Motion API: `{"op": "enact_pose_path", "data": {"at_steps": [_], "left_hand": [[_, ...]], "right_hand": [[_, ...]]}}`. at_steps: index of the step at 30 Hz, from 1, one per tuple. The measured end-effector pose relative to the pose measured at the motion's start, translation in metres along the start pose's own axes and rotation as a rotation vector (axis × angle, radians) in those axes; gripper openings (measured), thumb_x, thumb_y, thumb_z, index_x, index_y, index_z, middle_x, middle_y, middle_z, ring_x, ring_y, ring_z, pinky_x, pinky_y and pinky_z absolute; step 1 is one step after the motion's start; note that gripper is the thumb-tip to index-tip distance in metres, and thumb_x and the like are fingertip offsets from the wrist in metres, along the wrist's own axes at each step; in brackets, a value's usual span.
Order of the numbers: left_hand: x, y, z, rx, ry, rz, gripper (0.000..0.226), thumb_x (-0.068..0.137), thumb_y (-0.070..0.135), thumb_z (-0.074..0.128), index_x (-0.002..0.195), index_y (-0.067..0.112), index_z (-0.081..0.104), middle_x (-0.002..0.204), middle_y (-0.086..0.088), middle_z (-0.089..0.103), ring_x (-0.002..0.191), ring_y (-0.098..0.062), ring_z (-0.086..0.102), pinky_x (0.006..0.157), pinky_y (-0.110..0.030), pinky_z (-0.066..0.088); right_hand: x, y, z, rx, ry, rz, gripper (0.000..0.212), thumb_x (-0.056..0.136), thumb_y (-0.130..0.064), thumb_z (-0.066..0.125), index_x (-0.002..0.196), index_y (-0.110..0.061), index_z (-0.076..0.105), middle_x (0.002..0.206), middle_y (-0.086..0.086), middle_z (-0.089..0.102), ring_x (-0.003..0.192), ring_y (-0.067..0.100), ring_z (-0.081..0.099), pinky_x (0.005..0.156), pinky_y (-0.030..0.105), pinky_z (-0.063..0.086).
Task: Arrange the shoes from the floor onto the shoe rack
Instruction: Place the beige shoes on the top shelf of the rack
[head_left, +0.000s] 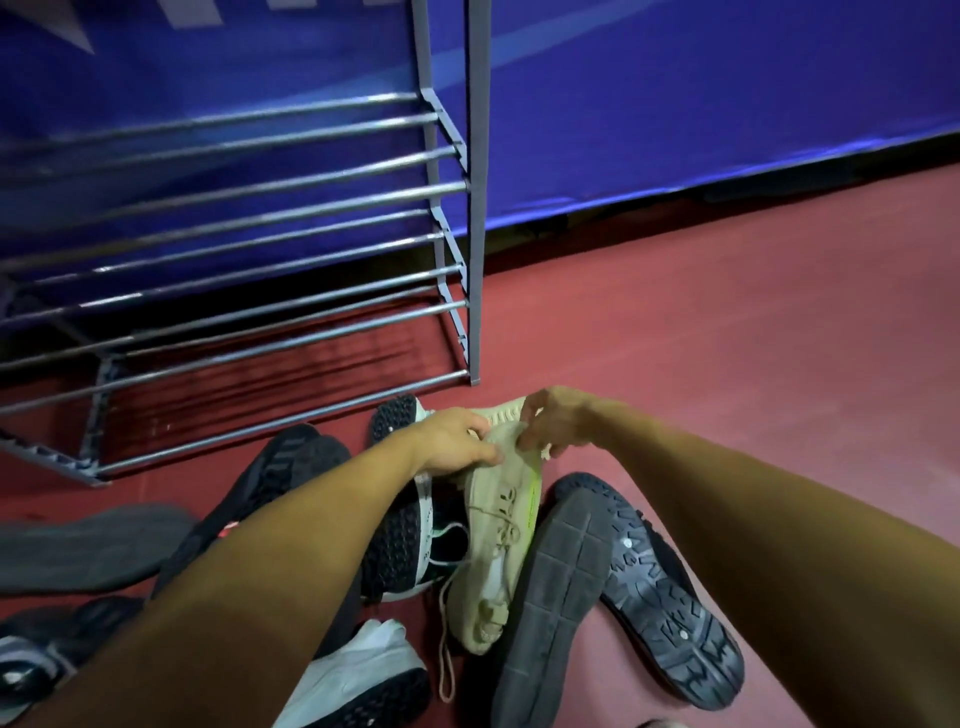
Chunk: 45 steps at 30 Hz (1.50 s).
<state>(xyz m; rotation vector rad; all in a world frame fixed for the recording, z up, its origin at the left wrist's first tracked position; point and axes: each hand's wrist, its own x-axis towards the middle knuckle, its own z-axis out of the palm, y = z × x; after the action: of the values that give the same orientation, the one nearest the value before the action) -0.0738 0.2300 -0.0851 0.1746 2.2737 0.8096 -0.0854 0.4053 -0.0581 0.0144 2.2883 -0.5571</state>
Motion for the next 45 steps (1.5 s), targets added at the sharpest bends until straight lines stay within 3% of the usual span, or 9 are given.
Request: {"op": "enact_pose_path", "data": {"at_steps": [7,14,17,22,26,31,35,38,45], "left_hand": [[-0.065,0.001,-0.046,-0.134,0.046,0.086,0.013,0.087,0.026,0.075,0.084,0.014,0.07,0.079,0.001,0.067,0.072,-0.01,0.061,0.057,-0.012,0.044],[-0.132,0.01,-0.106,-0.302,0.286,0.19,0.027,0.08,0.04,0.077,0.082,0.014,0.073,0.07,0.008,0.06,0.067,-0.008,0.051,0.069,-0.028,0.039],[-0.157,0.015,-0.129,-0.449,0.4,0.252,0.027,0.08,0.038,0.08,0.081,0.012,0.074,0.065,0.013,0.064,0.061,-0.001,0.054,0.067,-0.021,0.041],[-0.196,0.018,-0.156,-0.424,0.28,0.276,0.044,0.075,0.042,0.083,0.113,0.021,0.072,0.108,0.003,0.076,0.103,-0.012,0.069,0.086,-0.03,0.049],[-0.203,0.008,-0.163,-0.37,0.272,0.292,0.029,0.081,0.008,0.08,0.106,0.019,0.071,0.102,0.004,0.076,0.091,-0.003,0.07,0.092,-0.027,0.053],[-0.202,-0.001,-0.168,-0.502,0.331,0.292,0.036,0.08,0.018,0.082,0.113,0.009,0.071,0.104,-0.004,0.078,0.095,-0.017,0.074,0.089,-0.031,0.056],[-0.203,0.005,-0.172,-0.691,0.475,0.334,0.028,0.085,0.014,0.076,0.112,0.007,0.072,0.097,-0.004,0.078,0.084,-0.014,0.074,0.07,-0.022,0.054],[-0.204,0.023,-0.172,-0.845,0.477,0.313,0.024,0.086,0.018,0.074,0.108,0.009,0.072,0.092,-0.006,0.077,0.075,-0.017,0.07,0.065,-0.025,0.05],[-0.206,0.078,-0.175,-0.947,0.509,0.341,0.017,0.087,0.025,0.072,0.102,0.016,0.072,0.078,0.002,0.071,0.062,-0.009,0.063,0.047,-0.017,0.042]], "right_hand": [[-0.039,-0.048,-0.026,-0.08,-0.04,-0.107,0.027,0.08,-0.03,0.079,0.102,-0.016,0.07,0.093,-0.001,0.07,0.079,0.014,0.067,0.066,0.028,0.046],[-0.105,-0.109,-0.064,0.083,0.174,-0.252,0.026,0.078,-0.033,0.084,0.093,-0.014,0.077,0.076,-0.001,0.067,0.065,0.013,0.056,0.05,0.021,0.035],[-0.133,-0.133,-0.082,0.224,0.253,-0.313,0.017,0.08,-0.034,0.083,0.081,-0.018,0.075,0.065,-0.004,0.057,0.062,0.012,0.046,0.052,0.023,0.029],[-0.188,-0.172,-0.115,0.315,0.365,-0.378,0.021,0.081,-0.035,0.083,0.092,-0.018,0.08,0.08,0.006,0.059,0.067,0.015,0.045,0.055,0.024,0.034],[-0.22,-0.2,-0.13,0.449,0.556,-0.48,0.019,0.085,-0.034,0.079,0.101,-0.024,0.079,0.081,-0.005,0.066,0.074,0.013,0.052,0.06,0.023,0.038],[-0.223,-0.217,-0.134,0.633,0.732,-0.66,0.023,0.089,-0.03,0.076,0.11,-0.02,0.077,0.088,-0.011,0.071,0.075,-0.001,0.06,0.057,0.01,0.043],[-0.209,-0.219,-0.133,0.62,0.89,-0.693,0.037,0.085,-0.038,0.077,0.115,-0.018,0.073,0.1,-0.01,0.068,0.103,0.015,0.066,0.081,0.028,0.053],[-0.202,-0.214,-0.128,0.535,0.806,-0.594,0.056,0.082,-0.049,0.077,0.122,-0.011,0.066,0.103,-0.002,0.067,0.095,0.017,0.066,0.076,0.03,0.051],[-0.192,-0.181,-0.114,0.552,0.233,-0.421,0.055,0.08,-0.053,0.076,0.114,-0.01,0.073,0.089,0.008,0.057,0.067,0.013,0.048,0.064,0.029,0.037]]}}
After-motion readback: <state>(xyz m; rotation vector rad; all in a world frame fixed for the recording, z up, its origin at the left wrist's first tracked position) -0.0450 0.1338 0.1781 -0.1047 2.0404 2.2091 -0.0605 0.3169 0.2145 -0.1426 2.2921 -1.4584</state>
